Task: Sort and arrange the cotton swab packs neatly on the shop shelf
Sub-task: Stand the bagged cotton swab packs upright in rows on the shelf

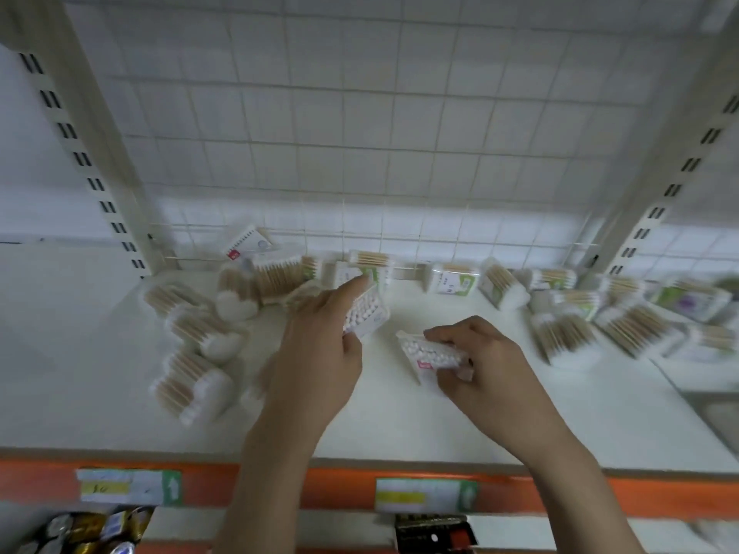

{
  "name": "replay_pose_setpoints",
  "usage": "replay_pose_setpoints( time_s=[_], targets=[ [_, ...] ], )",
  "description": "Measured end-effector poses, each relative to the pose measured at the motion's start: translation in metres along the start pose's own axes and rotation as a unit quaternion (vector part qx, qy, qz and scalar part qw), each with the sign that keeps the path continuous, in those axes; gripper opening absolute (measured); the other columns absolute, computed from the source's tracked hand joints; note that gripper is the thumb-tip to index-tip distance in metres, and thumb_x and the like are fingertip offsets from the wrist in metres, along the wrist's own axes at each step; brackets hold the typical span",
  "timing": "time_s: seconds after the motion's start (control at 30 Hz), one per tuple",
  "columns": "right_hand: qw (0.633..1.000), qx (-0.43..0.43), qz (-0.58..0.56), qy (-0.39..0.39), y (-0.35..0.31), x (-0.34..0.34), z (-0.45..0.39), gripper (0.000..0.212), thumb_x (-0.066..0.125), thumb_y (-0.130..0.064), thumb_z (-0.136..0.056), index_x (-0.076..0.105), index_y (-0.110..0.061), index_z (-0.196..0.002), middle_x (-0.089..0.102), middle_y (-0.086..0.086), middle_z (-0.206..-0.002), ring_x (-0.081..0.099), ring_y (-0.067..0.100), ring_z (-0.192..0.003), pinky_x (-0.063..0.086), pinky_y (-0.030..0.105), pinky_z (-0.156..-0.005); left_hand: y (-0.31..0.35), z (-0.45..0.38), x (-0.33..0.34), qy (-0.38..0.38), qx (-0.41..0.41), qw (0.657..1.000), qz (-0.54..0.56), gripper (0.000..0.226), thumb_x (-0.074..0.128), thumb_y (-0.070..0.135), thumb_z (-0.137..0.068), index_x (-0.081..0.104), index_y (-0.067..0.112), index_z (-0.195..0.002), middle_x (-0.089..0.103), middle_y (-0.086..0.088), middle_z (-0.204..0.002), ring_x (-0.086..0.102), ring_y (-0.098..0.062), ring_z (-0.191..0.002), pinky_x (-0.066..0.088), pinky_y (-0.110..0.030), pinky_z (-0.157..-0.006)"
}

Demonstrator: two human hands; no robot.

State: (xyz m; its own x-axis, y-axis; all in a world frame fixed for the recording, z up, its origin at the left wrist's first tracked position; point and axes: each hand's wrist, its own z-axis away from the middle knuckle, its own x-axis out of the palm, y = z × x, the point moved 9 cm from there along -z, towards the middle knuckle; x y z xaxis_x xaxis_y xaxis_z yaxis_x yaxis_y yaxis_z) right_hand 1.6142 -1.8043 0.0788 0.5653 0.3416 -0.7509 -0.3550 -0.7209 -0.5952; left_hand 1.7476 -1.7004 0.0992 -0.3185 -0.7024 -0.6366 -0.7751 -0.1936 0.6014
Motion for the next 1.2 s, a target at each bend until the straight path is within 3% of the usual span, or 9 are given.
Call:
replay_pose_setpoints(
  time_s=[0.07,0.17,0.27,0.4,0.47,0.6,0.73,0.93,1.2],
  targets=[
    [0.999,0.014,0.005,0.028,0.008,-0.018,0.013,0.042,0.063,0.005,-0.071,0.067,-0.022,-0.103,0.057,-0.01,-0.098,0.054,0.005,-0.083,0.04,0.008,-0.07,0.013,0.004,0.008,-0.003,0.007,1.0,0.009,0.062,0.056,-0.005,-0.08,0.047,0.024,-0.134,0.061,-0.001,-0.121,0.054,-0.019,-0.108,0.043,-0.028,-0.089],
    [0.997,0.029,0.025,0.073,0.021,-0.049,0.033,0.039,0.062,0.005,-0.07,0.064,-0.024,-0.095,0.06,-0.012,-0.094,0.051,0.002,-0.08,0.037,0.006,-0.066,0.033,0.009,0.025,-0.026,0.01,1.0,0.013,0.061,0.056,-0.004,-0.08,0.045,0.02,-0.135,0.062,-0.006,-0.118,0.054,-0.023,-0.109,0.043,-0.034,-0.09],
    [0.993,0.048,0.035,0.106,0.036,-0.077,0.051,0.036,0.062,0.004,-0.069,0.058,-0.024,-0.093,0.058,-0.013,-0.09,0.05,0.005,-0.078,0.039,0.014,-0.066,0.062,0.014,0.039,-0.044,0.031,0.999,-0.001,0.053,0.056,-0.001,-0.083,0.05,0.02,-0.131,0.061,-0.002,-0.121,0.053,-0.021,-0.112,0.037,-0.028,-0.092],
    [0.992,0.048,0.057,0.104,0.056,-0.103,0.074,0.048,0.061,0.001,-0.073,0.056,-0.022,-0.115,0.043,-0.017,-0.09,0.048,-0.003,-0.084,0.037,0.005,-0.067,0.106,0.026,0.057,-0.054,0.06,0.997,0.003,0.05,0.057,-0.006,-0.079,0.059,0.018,-0.123,0.063,0.003,-0.115,0.053,-0.019,-0.107,0.039,-0.031,-0.089],
    [0.992,0.048,0.056,0.098,0.068,-0.117,0.084,0.048,0.06,0.0,-0.074,0.058,-0.021,-0.117,0.041,-0.014,-0.091,0.047,-0.004,-0.086,0.035,0.002,-0.065,0.127,0.032,0.069,-0.058,0.067,0.996,0.004,0.05,0.055,-0.006,-0.08,0.058,0.02,-0.122,0.061,0.006,-0.115,0.049,-0.015,-0.106,0.038,-0.031,-0.091],
    [0.992,0.036,0.048,0.108,0.098,-0.161,0.11,0.042,0.06,0.001,-0.074,0.062,-0.022,-0.11,0.046,-0.008,-0.095,0.05,0.001,-0.079,0.036,0.005,-0.067,0.178,0.045,0.1,-0.043,0.07,0.997,0.014,0.051,0.053,-0.005,-0.08,0.057,0.025,-0.121,0.053,0.015,-0.111,0.045,-0.007,-0.105,0.035,-0.026,-0.093],
    [0.989,0.028,0.071,0.124,0.142,-0.226,0.149,0.037,0.064,-0.002,-0.073,0.062,-0.018,-0.106,0.049,-0.006,-0.095,0.045,0.004,-0.074,0.034,0.004,-0.068,0.245,0.064,0.142,-0.015,0.074,0.996,0.037,0.049,0.053,-0.004,-0.08,0.058,0.026,-0.119,0.043,0.015,-0.108,0.047,-0.009,-0.101,0.037,-0.023,-0.088],
    [0.979,0.056,0.104,0.164,0.209,-0.311,0.206,0.036,0.065,0.001,-0.073,0.062,-0.012,-0.107,0.055,-0.001,-0.096,0.054,0.019,-0.085,0.029,0.016,-0.067,0.342,0.093,0.215,-0.045,0.11,0.992,0.039,0.05,0.053,-0.001,-0.083,0.054,0.022,-0.127,0.048,0.01,-0.108,0.037,-0.007,-0.105,0.025,-0.012,-0.088],
    [0.97,0.079,0.108,0.202,0.26,-0.354,0.227,0.038,0.063,0.006,-0.071,0.063,-0.009,-0.106,0.06,0.005,-0.099,0.057,0.026,-0.093,0.031,0.017,-0.069,0.391,0.089,0.257,-0.071,0.124,0.99,0.009,0.045,0.053,0.003,-0.087,0.051,0.018,-0.13,0.055,0.004,-0.123,0.038,-0.004,-0.111,0.024,-0.011,-0.093]
  ],
)
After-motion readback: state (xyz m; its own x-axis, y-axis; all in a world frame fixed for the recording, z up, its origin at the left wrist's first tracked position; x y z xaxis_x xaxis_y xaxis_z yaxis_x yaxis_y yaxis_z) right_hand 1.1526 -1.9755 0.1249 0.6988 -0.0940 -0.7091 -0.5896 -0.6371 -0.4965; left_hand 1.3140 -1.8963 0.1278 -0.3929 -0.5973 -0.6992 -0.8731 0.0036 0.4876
